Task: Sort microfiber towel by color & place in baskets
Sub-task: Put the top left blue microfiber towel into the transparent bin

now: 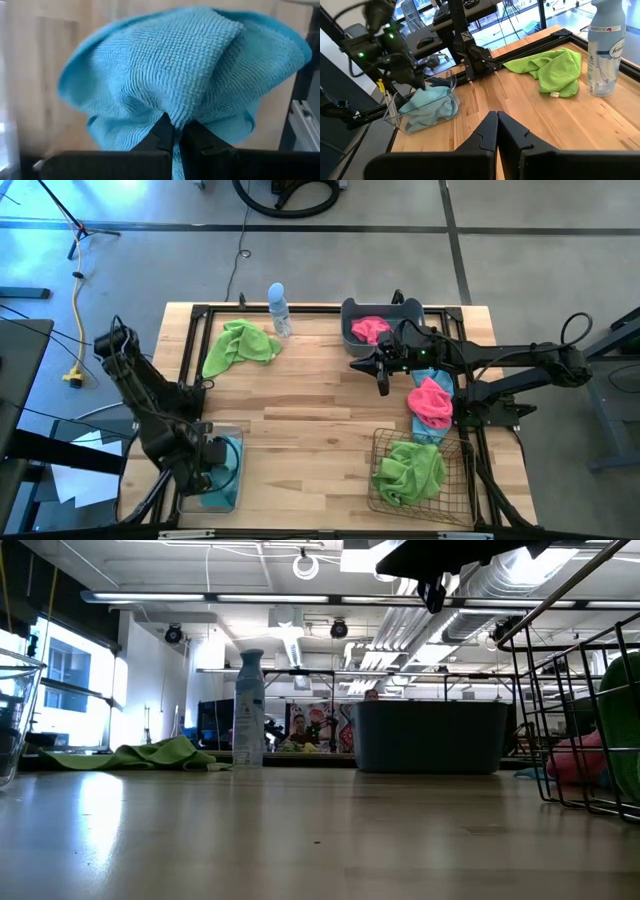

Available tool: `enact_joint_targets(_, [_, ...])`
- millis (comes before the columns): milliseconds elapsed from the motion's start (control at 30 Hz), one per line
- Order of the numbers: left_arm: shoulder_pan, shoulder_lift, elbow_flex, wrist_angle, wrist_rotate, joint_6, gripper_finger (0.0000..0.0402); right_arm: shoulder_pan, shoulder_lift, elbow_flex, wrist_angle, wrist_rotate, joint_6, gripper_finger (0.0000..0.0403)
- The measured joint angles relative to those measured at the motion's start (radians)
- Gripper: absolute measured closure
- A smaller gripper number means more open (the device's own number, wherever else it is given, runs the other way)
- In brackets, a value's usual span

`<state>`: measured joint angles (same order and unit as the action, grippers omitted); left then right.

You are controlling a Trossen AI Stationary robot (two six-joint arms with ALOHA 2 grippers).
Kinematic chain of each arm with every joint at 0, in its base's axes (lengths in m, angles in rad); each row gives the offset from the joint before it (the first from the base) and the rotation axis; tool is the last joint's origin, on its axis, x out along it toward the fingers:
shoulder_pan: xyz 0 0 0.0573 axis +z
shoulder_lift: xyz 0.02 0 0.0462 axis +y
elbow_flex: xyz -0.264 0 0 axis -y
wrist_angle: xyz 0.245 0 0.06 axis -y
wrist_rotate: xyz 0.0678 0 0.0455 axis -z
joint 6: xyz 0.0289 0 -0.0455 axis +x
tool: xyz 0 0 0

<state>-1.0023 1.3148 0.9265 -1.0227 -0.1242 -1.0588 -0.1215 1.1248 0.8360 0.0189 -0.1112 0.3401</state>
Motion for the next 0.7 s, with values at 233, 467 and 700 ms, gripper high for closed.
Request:
enact_joint_targets(233, [0.009, 0.004, -0.126, 0.207, 0.002, 0.069, 0.0401, 0.0, 0.0, 0.0, 0.0, 0.0, 0.0, 0.0402])
enact_joint_targets(467, [0.009, 0.032, -0.205, 0.288, 0.018, 0.086, 0.0401, 0.0, 0.0, 0.0, 0.0, 0.002, 0.0, 0.0402])
enact_joint_targets(700, [0.009, 0.033, -0.258, 0.348, 0.018, 0.092, 0.0401, 0.0, 0.0, 0.0, 0.0, 0.002, 0.0, 0.0402])
